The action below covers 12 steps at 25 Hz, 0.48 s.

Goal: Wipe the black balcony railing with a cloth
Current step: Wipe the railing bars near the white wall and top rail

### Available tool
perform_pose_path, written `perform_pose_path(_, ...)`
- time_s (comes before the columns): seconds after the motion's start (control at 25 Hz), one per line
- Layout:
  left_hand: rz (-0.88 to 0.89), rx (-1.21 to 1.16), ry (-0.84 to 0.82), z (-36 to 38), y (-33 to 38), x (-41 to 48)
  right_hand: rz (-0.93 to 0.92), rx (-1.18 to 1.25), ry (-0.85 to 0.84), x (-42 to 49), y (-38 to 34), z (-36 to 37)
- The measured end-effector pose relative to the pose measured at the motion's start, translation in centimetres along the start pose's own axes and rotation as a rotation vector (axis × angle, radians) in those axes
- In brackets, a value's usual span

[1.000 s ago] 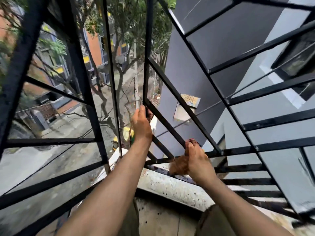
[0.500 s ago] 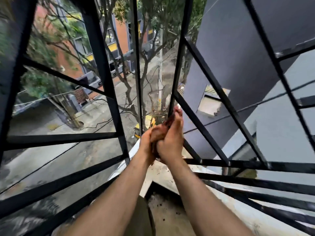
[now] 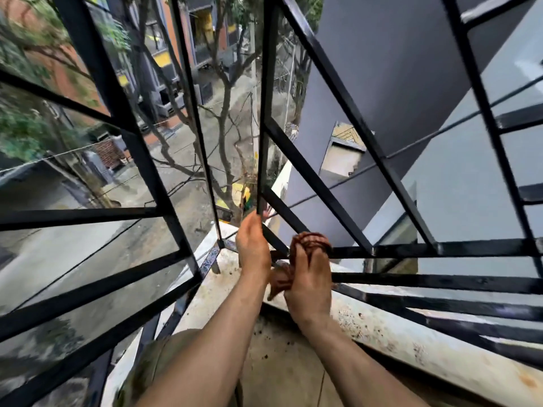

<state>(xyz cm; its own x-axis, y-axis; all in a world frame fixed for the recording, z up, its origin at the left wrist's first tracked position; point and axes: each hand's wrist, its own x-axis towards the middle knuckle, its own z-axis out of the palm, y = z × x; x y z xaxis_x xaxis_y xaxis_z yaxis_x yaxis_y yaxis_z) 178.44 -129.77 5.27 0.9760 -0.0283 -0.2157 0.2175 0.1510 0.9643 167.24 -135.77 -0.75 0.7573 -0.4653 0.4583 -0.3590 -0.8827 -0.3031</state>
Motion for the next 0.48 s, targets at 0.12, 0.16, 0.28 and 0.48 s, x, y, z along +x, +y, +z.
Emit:
perform_pose_path(0.12, 0.011, 0.211, 0.278, 0.9, -2.9, -1.2, -0.216, -0.098, -0.034, 1.0, 2.7, 0.2)
perform_pose_path(0.16, -0.063, 0.289, 0.294, 1.3, -4.4, -1.9, -0.328, -0.131, -0.067, 0.1, 4.9, 0.0)
perform_pose_path(0.28, -0.265, 0.644, 0.008, 3.2, -8.6, -6.3, -0.59, -0.259, -0.215, -2.5, 12.1, -2.2)
perform_pose_path(0.48, 0.061, 0.693, -0.442, 8.5, -11.8, -14.2, -0.802, -0.364, -0.348, -3.1, 19.8, -9.1)
